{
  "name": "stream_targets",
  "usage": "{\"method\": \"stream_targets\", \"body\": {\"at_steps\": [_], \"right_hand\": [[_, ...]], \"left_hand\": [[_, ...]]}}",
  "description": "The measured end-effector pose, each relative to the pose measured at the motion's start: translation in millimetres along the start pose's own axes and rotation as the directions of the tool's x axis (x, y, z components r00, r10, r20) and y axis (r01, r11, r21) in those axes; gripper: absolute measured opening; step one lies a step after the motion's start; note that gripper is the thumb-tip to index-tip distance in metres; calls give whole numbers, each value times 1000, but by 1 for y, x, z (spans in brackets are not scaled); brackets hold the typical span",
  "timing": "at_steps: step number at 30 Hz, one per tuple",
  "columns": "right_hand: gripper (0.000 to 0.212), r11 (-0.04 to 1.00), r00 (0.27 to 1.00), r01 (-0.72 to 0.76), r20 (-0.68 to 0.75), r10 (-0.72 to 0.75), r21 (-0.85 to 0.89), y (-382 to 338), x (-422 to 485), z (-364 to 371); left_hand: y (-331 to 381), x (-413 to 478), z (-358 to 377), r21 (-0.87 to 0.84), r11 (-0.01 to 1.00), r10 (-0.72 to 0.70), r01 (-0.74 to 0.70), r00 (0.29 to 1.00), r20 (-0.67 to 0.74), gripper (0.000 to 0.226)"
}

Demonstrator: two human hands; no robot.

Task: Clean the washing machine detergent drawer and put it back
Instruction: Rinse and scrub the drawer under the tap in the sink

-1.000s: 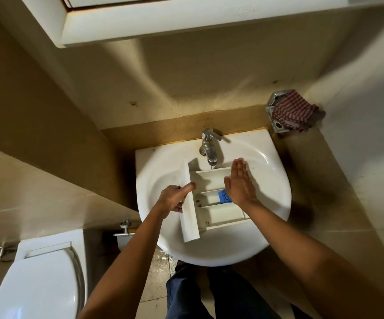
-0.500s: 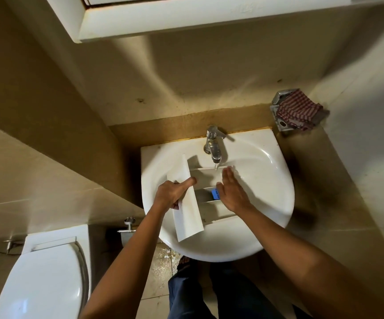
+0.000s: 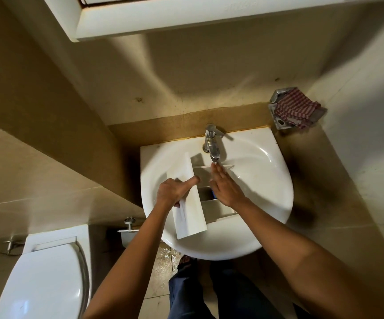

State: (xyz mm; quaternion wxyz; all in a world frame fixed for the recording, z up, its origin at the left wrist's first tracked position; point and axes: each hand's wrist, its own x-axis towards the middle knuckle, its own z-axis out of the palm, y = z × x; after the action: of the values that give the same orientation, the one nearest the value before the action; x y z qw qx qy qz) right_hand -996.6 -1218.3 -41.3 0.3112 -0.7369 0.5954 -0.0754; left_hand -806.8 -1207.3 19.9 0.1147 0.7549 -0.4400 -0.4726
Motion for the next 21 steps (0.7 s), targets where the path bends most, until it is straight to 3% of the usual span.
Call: {"method": "stream_targets", "body": {"at_steps": [4, 7, 9, 11, 14, 17, 19, 21], "right_hand": [[59, 936, 951, -304, 4, 308, 177, 14, 6, -13], [64, 923, 942, -329, -1, 336, 199, 5, 9, -13], [66, 959, 970, -237, -13, 242, 155, -9, 7, -5], [65, 998, 999, -39, 17, 38, 49, -19, 2, 2], [61, 981, 985, 170, 36, -167, -92, -11, -2, 2], [61, 992, 1000, 5, -23, -8, -125, 10, -1, -9], [63, 979, 985, -172, -44, 168, -110, 20, 2, -17], [64, 960, 965, -258, -71, 252, -107, 22, 4, -20]], "left_hand": [[-3, 0, -2, -41, 999, 5, -4, 999, 38, 72], [-4, 2, 2, -72, 997, 5, -1, 998, 56, 70], [-4, 2, 7, -117, 993, -18, 27, 997, 71, 69], [-3, 3, 11, -173, 983, -53, 68, 995, 89, 69], [-6, 8, 15, -231, 966, -85, 114, 988, 131, 74], [-12, 14, 15, -225, 966, -87, 125, 982, 170, 70], [-13, 16, 16, -212, 971, -76, 113, 981, 178, 66], [-11, 17, 18, -206, 973, -62, 100, 982, 181, 69]]}}
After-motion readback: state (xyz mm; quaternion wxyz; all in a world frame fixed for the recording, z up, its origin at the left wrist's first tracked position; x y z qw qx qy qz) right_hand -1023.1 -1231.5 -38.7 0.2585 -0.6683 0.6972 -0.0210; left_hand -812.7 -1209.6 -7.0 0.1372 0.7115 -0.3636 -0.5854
